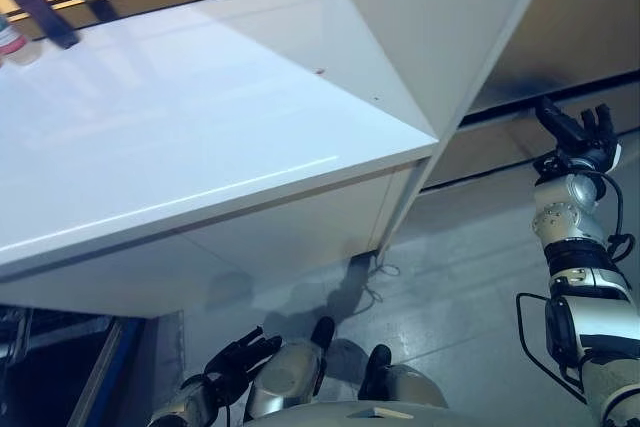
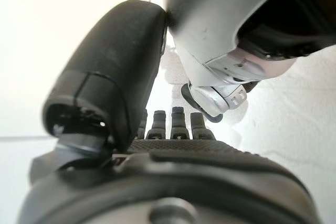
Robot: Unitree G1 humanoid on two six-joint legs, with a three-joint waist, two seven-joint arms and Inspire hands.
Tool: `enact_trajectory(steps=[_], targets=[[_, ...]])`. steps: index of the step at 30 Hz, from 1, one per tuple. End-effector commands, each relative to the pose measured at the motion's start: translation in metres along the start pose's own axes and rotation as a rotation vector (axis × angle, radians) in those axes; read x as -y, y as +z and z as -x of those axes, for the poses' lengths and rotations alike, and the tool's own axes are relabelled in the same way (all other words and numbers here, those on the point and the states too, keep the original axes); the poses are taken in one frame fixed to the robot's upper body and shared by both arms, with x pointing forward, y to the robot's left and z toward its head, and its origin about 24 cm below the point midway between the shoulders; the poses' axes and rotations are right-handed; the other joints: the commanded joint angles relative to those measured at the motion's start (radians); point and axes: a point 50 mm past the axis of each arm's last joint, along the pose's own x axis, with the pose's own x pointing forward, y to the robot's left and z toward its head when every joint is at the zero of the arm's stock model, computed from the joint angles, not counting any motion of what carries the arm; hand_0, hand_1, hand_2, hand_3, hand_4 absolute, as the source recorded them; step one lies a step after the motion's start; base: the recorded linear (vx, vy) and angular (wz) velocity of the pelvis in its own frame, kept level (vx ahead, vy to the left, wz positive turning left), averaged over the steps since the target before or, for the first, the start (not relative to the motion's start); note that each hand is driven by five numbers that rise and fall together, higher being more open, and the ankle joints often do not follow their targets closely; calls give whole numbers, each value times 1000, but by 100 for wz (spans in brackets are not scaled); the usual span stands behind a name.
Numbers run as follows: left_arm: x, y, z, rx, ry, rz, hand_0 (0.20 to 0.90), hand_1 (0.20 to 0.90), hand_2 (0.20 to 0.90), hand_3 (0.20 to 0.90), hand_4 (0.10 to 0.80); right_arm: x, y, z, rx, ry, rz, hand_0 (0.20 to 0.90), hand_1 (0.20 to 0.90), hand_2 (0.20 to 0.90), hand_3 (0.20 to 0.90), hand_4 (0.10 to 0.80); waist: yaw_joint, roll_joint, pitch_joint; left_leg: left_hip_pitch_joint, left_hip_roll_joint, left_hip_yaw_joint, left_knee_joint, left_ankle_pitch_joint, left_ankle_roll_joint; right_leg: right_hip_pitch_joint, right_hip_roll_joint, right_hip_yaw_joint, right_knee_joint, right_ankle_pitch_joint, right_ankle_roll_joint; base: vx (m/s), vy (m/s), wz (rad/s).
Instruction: Put drinks into fridge and close the fridge
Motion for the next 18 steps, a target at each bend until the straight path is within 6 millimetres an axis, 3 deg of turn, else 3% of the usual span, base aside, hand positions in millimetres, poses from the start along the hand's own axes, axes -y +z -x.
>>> enact_trajectory(steps=[1,5,9,14,18], targets=[[-3,-3,2,-12,-7,-37,900,900,900,900,800,-4,24,7,146,144,-22,900,900,900,900,800,-72,-40,-107,92,20,117,-147,-23,38,33,-1,125,-69,71,50,-49,-55,-47],[-2,-2,1,-5,-5,-34,900,900,900,900,800,10,2,16,74,166,44,900,900,900,900,800,-102,-50,-137,113,31,165,-174,-24,31,50,7,150,-123,97,56,-29,-50,-64],[2,0,-1,-2,-14,-27,900,900,900,900,800,50,-36,28,-91,103,88,900,900,900,900,800,-135,-58,-181,147,42,214,-218,-24,20,77,21,167,-191,124,60,-19,-78,-48],[2,-1,-1,8,-9,-2,900,900,900,900,800,118,-102,73,-395,41,127,900,900,900,900,800,-162,-61,-227,175,53,263,-235,-27,13,103,41,179,-234,134,56,-25,-55,-35],[-1,-1,-1,1,4,-7,900,900,900,900,800,164,-141,113,-617,-52,177,900,900,900,900,800,-165,-65,-243,189,52,265,-223,-35,18,119,52,188,-220,118,45,-10,-72,-10]])
